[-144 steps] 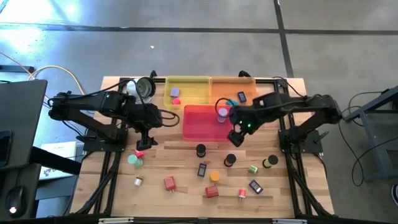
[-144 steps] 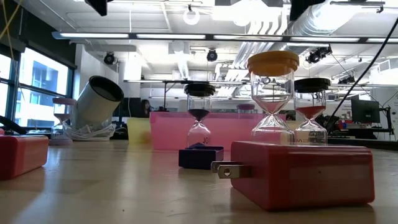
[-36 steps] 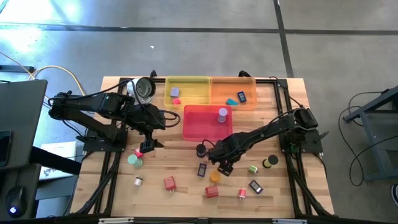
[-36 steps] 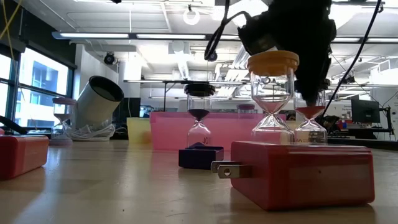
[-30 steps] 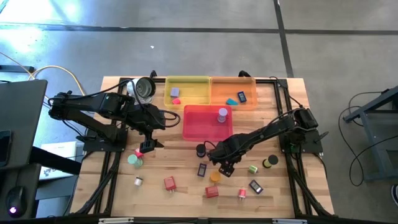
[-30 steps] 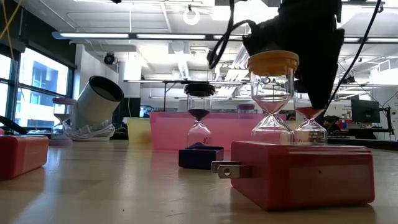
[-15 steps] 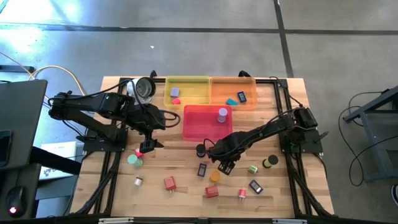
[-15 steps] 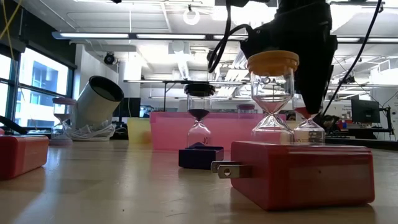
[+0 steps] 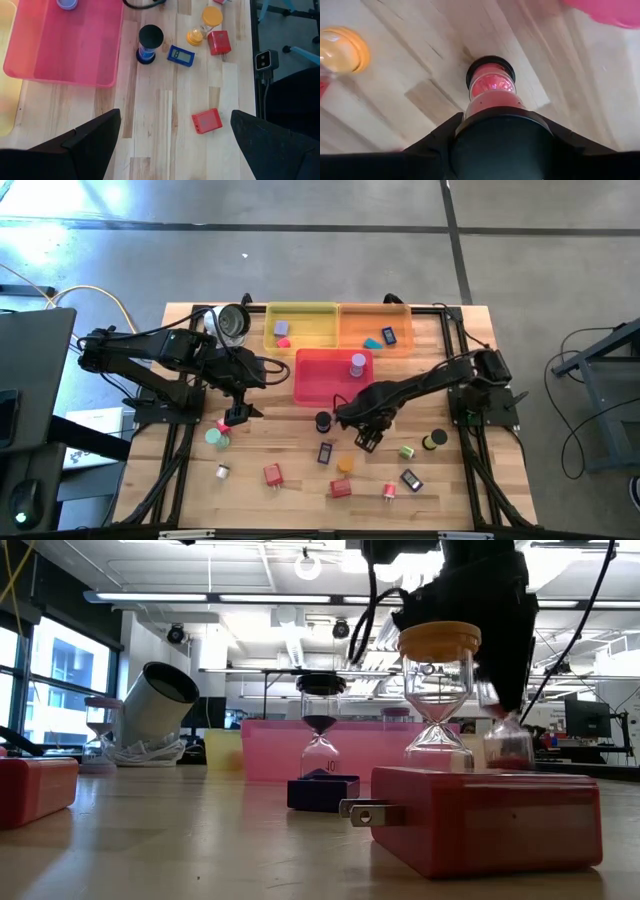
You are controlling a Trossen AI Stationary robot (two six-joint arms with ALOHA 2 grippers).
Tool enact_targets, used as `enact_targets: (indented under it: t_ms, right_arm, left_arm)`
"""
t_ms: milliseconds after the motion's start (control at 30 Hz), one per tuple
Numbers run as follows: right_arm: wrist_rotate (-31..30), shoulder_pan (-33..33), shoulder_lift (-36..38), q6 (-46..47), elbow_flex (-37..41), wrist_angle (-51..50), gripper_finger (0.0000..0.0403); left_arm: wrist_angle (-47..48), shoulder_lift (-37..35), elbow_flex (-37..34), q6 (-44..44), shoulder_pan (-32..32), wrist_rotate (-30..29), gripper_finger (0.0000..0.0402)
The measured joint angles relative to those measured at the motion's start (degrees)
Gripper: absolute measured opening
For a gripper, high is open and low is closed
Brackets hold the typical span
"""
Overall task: Pick & Place Office items
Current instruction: Put the middle black hourglass into the red bin
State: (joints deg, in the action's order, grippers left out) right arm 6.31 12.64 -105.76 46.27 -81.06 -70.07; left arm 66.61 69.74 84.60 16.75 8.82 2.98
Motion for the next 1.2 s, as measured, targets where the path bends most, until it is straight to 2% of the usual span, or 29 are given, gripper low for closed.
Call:
enact_targets:
  t_ms: [267,433,833,1200]
  right_arm:
    - [-1.8,-0.9,3.5,-1.6,-6.4,-7.6,0.019]
    - [-2.3,-3.9,5.3,-2.9,-8.8,-10.7,0.0191]
    - [-7.1,-12.4,6.6,-11.3,-12.2,-9.0,0.0191]
    - [-7.9,-19.8,6.5,-15.1,-12.2,-5.0,0.0192]
  left_arm:
    - [0.0,0.0,0.0,0.0,0.0,0.0,0.037]
    - [0.0,0.0,0.0,-1.1,0.0,0.0,0.037]
    - [-0.9,0.0,0.0,-3.3,-0.9,-0.1,0.037]
    - [-2.4,0.0,0.0,-3.0,-2.3,-0.2,0.037]
